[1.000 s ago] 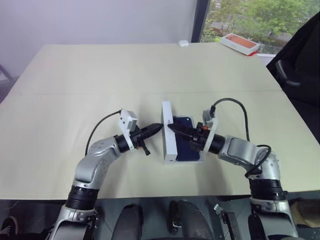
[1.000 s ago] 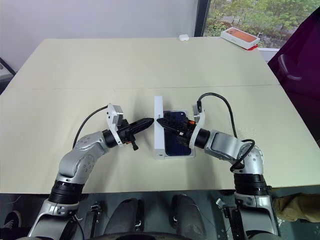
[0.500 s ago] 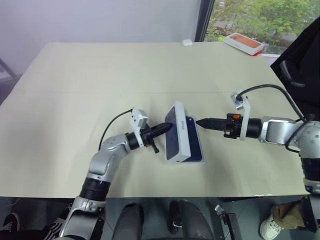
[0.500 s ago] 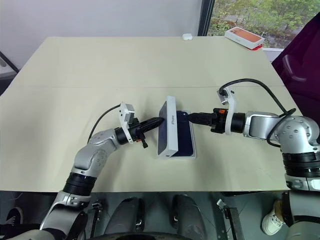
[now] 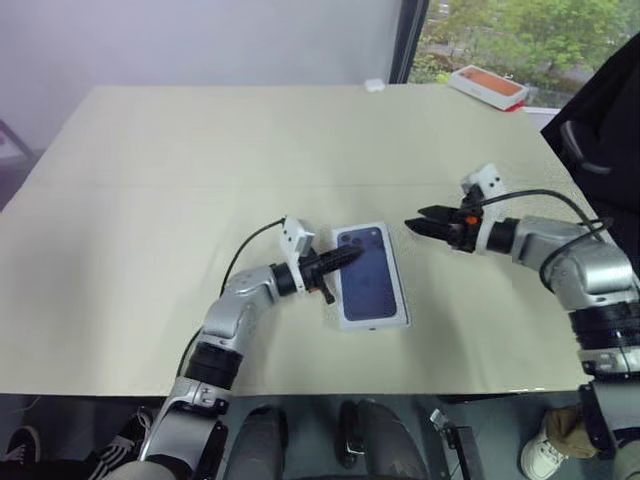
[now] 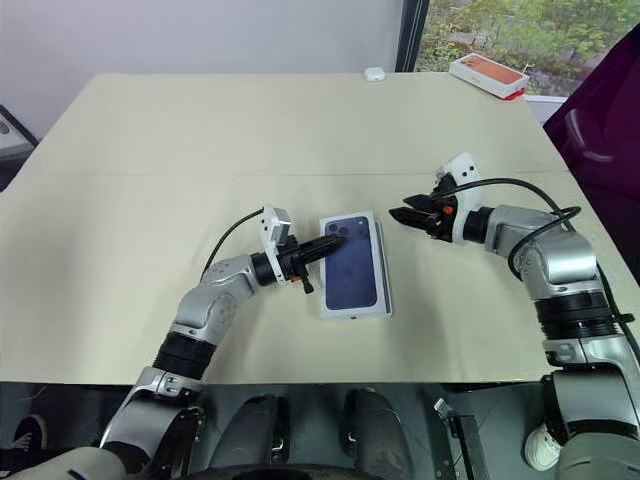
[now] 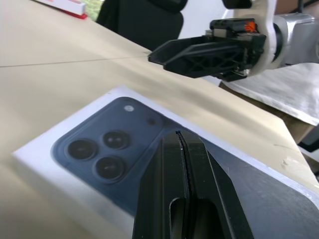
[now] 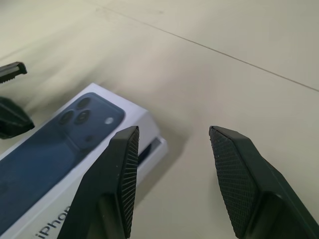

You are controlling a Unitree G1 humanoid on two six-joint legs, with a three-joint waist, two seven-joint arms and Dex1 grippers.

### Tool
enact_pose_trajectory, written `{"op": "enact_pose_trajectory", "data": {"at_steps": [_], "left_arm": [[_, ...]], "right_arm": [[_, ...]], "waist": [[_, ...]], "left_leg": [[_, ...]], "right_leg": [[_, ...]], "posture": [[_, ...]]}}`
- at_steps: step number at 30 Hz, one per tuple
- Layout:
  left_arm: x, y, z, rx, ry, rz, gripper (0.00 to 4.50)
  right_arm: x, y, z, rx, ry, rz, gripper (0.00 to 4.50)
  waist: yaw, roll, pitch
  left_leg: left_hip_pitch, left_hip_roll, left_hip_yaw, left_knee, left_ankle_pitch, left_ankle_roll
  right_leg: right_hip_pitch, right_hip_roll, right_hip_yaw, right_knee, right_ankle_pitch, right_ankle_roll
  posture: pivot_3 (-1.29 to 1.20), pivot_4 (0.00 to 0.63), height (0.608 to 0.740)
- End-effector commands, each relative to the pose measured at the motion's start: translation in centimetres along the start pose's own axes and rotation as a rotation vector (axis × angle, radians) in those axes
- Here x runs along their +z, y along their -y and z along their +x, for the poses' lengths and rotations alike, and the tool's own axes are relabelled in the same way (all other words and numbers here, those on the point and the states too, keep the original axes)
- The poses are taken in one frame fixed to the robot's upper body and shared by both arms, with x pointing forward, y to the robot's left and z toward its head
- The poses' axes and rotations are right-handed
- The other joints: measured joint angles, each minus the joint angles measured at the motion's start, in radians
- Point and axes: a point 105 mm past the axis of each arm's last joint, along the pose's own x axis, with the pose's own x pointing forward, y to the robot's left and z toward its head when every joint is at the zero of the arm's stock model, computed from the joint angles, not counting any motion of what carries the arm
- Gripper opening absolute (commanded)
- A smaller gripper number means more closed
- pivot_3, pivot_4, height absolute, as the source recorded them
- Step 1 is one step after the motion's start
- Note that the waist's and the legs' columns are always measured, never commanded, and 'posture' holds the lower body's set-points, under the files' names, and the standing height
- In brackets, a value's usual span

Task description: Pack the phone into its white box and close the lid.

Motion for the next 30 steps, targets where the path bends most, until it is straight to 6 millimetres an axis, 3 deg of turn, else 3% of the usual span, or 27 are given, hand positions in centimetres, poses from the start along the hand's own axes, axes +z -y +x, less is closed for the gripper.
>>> {"op": "enact_pose_trajectory", "data": {"at_steps": [1, 5, 7, 10, 13, 24, 30], "left_arm": [[2.1, -0.4, -0.9, 0.027, 0.046, 0.056, 0.0], [2.9, -1.0, -2.6, 0.082, 0.012, 0.116, 0.0], [2.0, -1.2, -3.7, 0.101, -0.062, 0.113, 0.0], [-0.3, -1.6, -5.3, 0.123, -0.235, 0.11, 0.0], [-0.6, -1.4, -5.2, 0.112, -0.258, 0.029, 0.0], [-2.7, 0.5, -2.3, -0.029, -0.345, -0.098, 0.0], [-2.5, 0.7, -1.5, -0.051, -0.324, -0.085, 0.0]], "right_arm": [[0.8, -1.4, 0.2, 0.053, 0.033, -0.055, 2.34], [-0.2, -2.5, 0.5, 0.09, -0.004, -0.171, 2.34], [-0.6, -2.8, 0.4, 0.11, -0.012, -0.171, 2.34], [-1.2, -2.5, 0.3, 0.098, -0.028, -0.175, 1.59], [-1.8, -2.1, 0.3, 0.074, -0.048, -0.217, 0.12], [-2.1, -3.2, -0.6, 0.159, -0.099, -0.296, 0.05], [-2.1, -4.3, -1.2, 0.207, -0.108, -0.285, 0.05]], "waist": [[0.0, 0.0, 0.0], [-0.002, 0.0, 0.0], [-0.001, 0.0, 0.0], [-0.001, 0.0, 0.0], [0.002, 0.001, 0.0], [-0.002, 0.001, 0.0], [0.0, 0.001, 0.0]], "left_leg": [[0.0, 0.0, 0.0, 0.0, 0.0, 0.0], [0.0, 0.0, 0.0, 0.0, 0.0, 0.0], [0.0, 0.0, 0.0, 0.0, 0.0, 0.0], [0.002, 0.0, 0.0, 0.0, 0.0, 0.0], [0.002, 0.0, 0.0, 0.0, 0.0, 0.0], [-0.001, 0.0, -0.002, 0.012, -0.001, 0.002], [0.001, 0.0, -0.003, 0.014, -0.001, 0.002]], "right_leg": [[0.0, 0.0, 0.0, 0.0, 0.0, 0.0], [0.0, 0.0, 0.0, 0.0, 0.0, 0.0], [0.0, 0.0, 0.0, 0.0, 0.0, 0.0], [0.001, 0.0, 0.0, 0.001, 0.0, 0.0], [0.002, 0.0, 0.0, 0.001, 0.0, 0.0], [0.003, 0.0, 0.0, 0.004, 0.001, 0.0], [0.003, 0.0, 0.001, 0.009, 0.001, 0.0]], "posture": [[0.0, 0.15, 0.74], [0.0, 0.15, 0.74], [0.0, 0.15, 0.74], [0.0, 0.15, 0.74], [0.0, 0.15, 0.74], [0.0, 0.15, 0.74], [0.0, 0.15, 0.74]]}}
